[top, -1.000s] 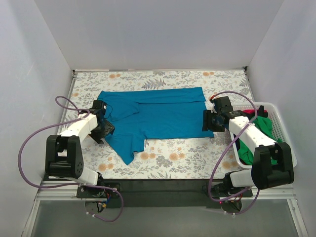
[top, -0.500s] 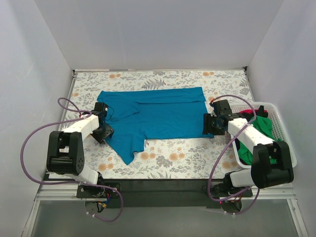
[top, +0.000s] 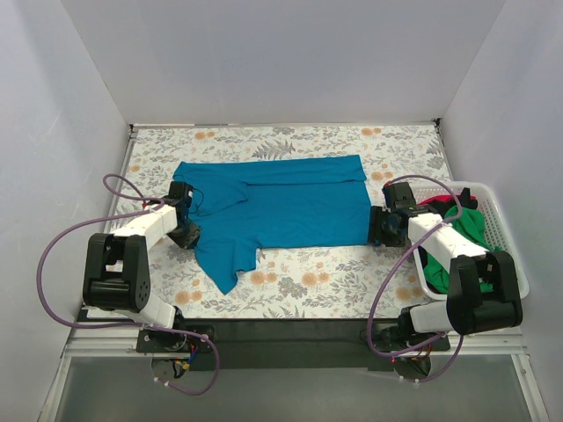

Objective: Fold and stack the t-shirts
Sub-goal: Fold the tshirt

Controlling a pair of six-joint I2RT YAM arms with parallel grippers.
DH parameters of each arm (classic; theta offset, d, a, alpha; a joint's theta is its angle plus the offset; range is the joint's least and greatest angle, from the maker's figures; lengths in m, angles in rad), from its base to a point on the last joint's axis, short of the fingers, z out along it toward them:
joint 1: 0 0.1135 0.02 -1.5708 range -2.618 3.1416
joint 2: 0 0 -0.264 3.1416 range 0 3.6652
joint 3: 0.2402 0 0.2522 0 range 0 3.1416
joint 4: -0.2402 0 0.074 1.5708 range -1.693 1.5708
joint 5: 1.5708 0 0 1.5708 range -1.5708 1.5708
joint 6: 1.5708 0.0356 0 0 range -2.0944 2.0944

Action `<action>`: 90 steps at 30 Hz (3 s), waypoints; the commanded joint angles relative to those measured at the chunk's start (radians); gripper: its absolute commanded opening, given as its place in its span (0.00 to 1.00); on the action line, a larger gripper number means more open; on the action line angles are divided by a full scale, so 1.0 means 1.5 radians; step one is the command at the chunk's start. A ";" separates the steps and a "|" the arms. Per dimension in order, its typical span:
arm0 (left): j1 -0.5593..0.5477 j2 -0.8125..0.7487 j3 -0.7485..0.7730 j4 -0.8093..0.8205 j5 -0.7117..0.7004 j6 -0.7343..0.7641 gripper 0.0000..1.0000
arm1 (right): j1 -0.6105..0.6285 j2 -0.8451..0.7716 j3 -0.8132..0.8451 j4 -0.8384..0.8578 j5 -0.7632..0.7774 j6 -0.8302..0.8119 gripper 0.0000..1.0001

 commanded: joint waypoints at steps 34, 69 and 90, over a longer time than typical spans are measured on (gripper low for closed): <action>0.018 -0.031 -0.019 -0.090 -0.051 -0.005 0.00 | -0.002 0.075 0.019 0.022 0.036 0.016 0.05; 0.054 0.105 0.329 -0.162 -0.005 0.086 0.00 | -0.016 0.276 0.416 -0.117 -0.003 -0.043 0.01; 0.054 0.259 0.490 -0.144 -0.037 0.148 0.00 | -0.034 0.379 0.474 -0.114 -0.009 -0.028 0.01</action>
